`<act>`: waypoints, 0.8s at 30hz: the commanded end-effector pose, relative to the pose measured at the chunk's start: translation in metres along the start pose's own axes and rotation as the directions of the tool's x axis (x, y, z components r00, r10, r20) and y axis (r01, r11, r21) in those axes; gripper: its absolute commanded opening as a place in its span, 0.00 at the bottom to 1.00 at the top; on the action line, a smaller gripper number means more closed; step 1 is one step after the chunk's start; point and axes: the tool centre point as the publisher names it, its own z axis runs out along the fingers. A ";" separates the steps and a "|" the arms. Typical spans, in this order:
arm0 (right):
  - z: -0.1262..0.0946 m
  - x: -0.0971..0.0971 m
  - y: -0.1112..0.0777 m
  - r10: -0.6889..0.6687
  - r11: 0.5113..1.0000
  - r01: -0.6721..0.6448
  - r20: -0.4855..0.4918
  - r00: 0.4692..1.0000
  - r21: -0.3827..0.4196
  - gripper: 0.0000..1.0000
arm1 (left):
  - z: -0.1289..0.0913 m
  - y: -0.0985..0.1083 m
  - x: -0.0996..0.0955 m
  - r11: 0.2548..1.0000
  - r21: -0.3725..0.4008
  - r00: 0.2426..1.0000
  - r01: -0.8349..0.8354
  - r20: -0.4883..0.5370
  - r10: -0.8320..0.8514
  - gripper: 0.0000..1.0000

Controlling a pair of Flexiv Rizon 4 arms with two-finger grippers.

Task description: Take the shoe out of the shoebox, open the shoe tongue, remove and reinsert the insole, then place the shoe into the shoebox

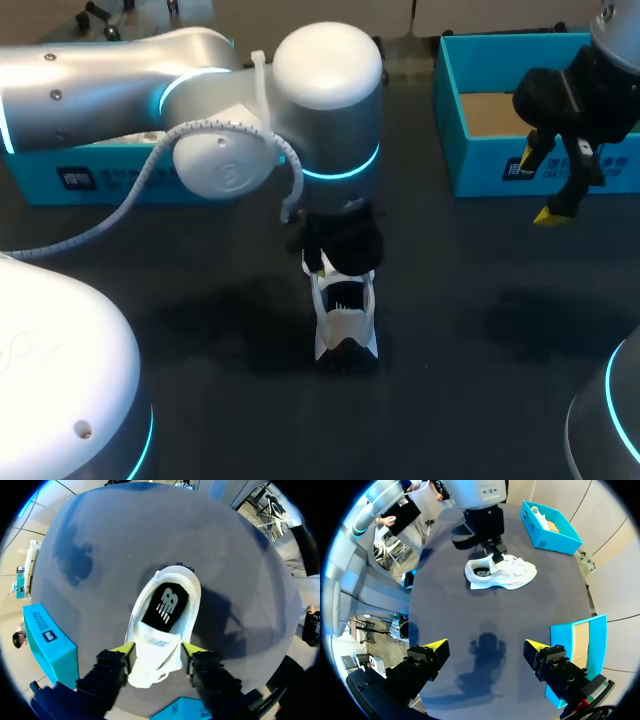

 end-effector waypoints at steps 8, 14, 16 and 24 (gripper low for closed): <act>0.001 -0.002 0.001 0.001 1.000 -0.001 -0.003 1.000 0.004 1.00 | -0.002 0.001 0.003 1.000 0.001 1.000 -0.001 0.004 0.001 1.00; 0.001 -0.002 0.001 0.001 1.000 -0.001 -0.003 1.000 0.004 1.00 | -0.010 0.000 0.003 0.983 0.064 0.985 0.175 -0.022 -0.174 1.00; 0.001 -0.002 0.001 0.001 1.000 -0.001 -0.003 1.000 0.004 1.00 | -0.015 -0.002 0.005 0.965 0.047 0.966 0.257 0.001 -0.257 1.00; 0.001 -0.002 0.001 0.001 1.000 -0.001 -0.003 1.000 0.004 1.00 | -0.029 -0.011 0.022 0.870 0.024 0.869 0.493 0.030 -0.494 1.00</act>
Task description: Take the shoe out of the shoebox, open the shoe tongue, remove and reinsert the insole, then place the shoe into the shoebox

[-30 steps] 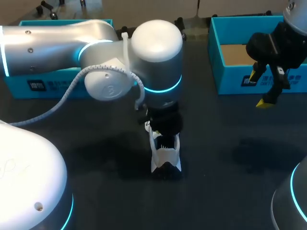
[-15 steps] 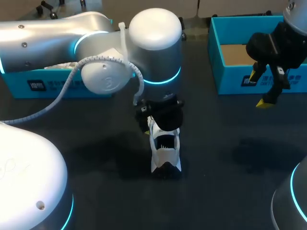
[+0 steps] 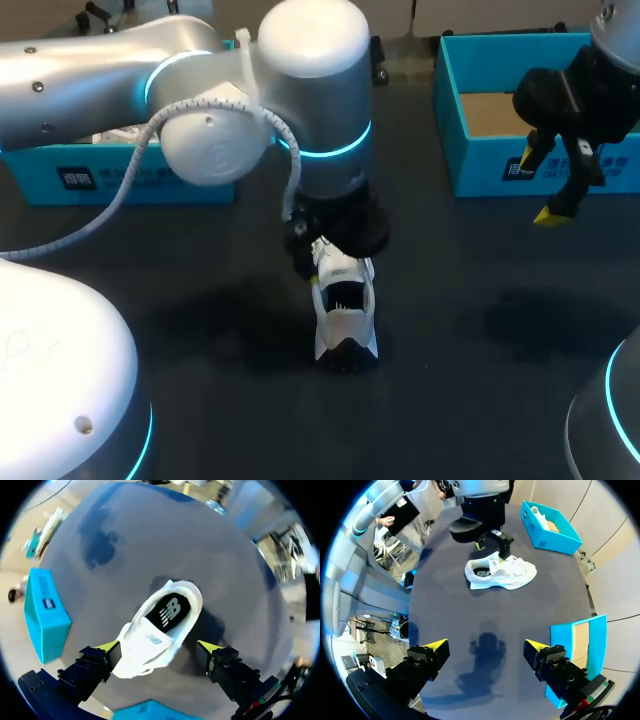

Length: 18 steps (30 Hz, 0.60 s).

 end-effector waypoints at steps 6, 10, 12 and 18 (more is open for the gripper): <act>0.001 -0.002 0.001 0.001 1.000 -0.001 -0.003 1.000 0.004 1.00 | -0.013 0.004 0.024 0.949 -0.005 0.948 0.314 0.050 -0.314 1.00; 0.001 -0.002 0.001 0.001 1.000 -0.001 -0.003 1.000 0.004 1.00 | -0.015 0.002 0.034 0.921 -0.023 0.921 0.389 0.035 -0.388 1.00; 0.001 -0.002 0.001 0.001 1.000 -0.001 -0.003 1.000 0.004 1.00 | -0.014 -0.002 0.041 0.905 -0.044 0.906 0.423 0.024 -0.422 1.00; 0.001 -0.002 0.001 0.001 1.000 -0.001 -0.003 1.000 0.004 1.00 | -0.008 -0.021 0.062 0.863 -0.076 0.866 0.499 0.053 -0.496 1.00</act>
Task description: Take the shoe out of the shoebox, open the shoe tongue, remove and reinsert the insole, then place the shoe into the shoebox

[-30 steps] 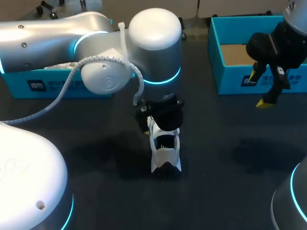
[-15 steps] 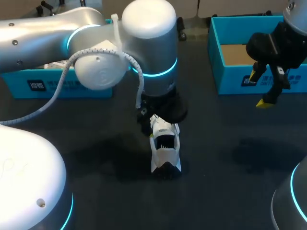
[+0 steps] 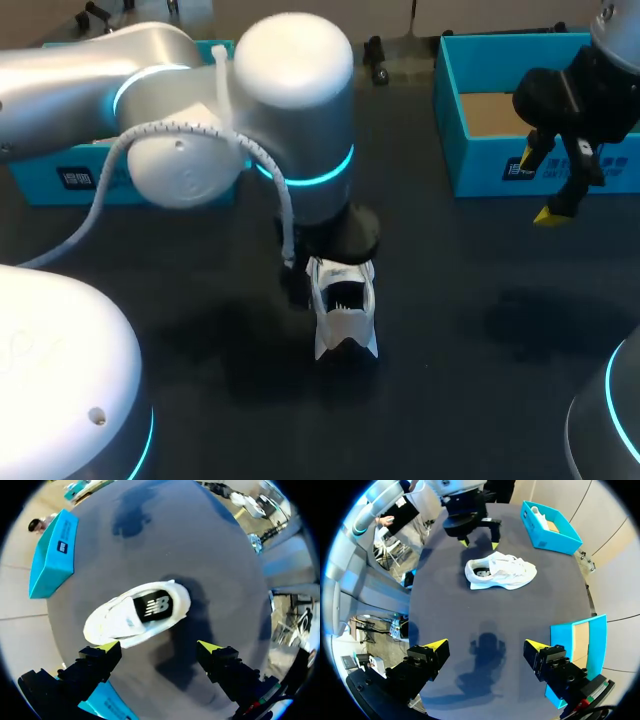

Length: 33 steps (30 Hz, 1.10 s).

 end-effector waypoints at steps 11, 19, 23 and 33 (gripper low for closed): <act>0.001 -0.002 0.001 0.001 1.000 -0.001 -0.003 1.000 0.004 1.00 | 0.017 -0.023 0.052 0.992 0.042 0.993 0.118 0.026 -0.119 1.00; 0.001 -0.002 0.001 0.001 1.000 -0.001 -0.003 1.000 0.004 1.00 | 0.031 -0.036 0.058 0.979 0.092 0.978 0.184 0.077 -0.192 1.00; 0.001 -0.002 0.001 0.001 1.000 -0.001 -0.003 1.000 0.004 1.00 | 0.038 -0.042 0.058 0.977 0.102 0.977 0.188 0.078 -0.196 1.00; 0.001 -0.002 0.001 0.001 1.000 -0.001 -0.003 1.000 0.004 1.00 | 0.057 -0.054 0.050 0.976 0.097 0.977 0.193 0.075 -0.200 1.00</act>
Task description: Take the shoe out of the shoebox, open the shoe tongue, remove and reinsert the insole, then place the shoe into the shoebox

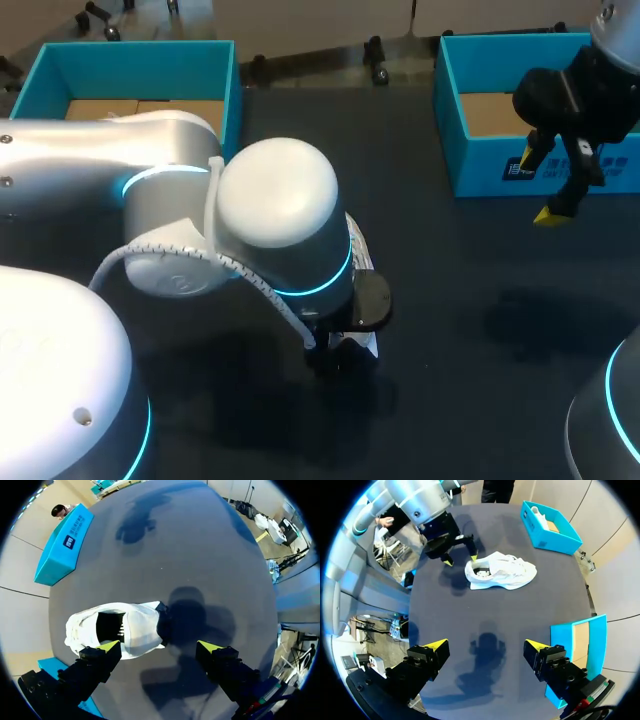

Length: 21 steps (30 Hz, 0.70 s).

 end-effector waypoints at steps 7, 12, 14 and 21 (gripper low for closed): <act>0.001 -0.002 0.001 0.001 1.000 -0.001 -0.003 1.000 0.004 1.00 | 0.025 -0.019 -0.006 1.000 -0.025 1.000 0.000 -0.008 0.000 1.00; 0.001 -0.002 0.001 0.001 1.000 -0.001 -0.003 1.000 0.004 1.00 | 0.035 -0.022 -0.009 0.999 -0.031 1.000 -0.015 -0.022 0.014 1.00; 0.001 -0.002 0.001 0.001 1.000 -0.001 -0.003 1.000 0.004 1.00 | 0.039 -0.022 -0.009 0.999 -0.038 0.999 -0.017 -0.030 0.016 1.00; 0.001 -0.002 0.001 0.001 1.000 -0.001 -0.003 1.000 0.004 1.00 | 0.051 -0.018 -0.012 0.998 -0.066 0.998 -0.019 -0.054 0.015 1.00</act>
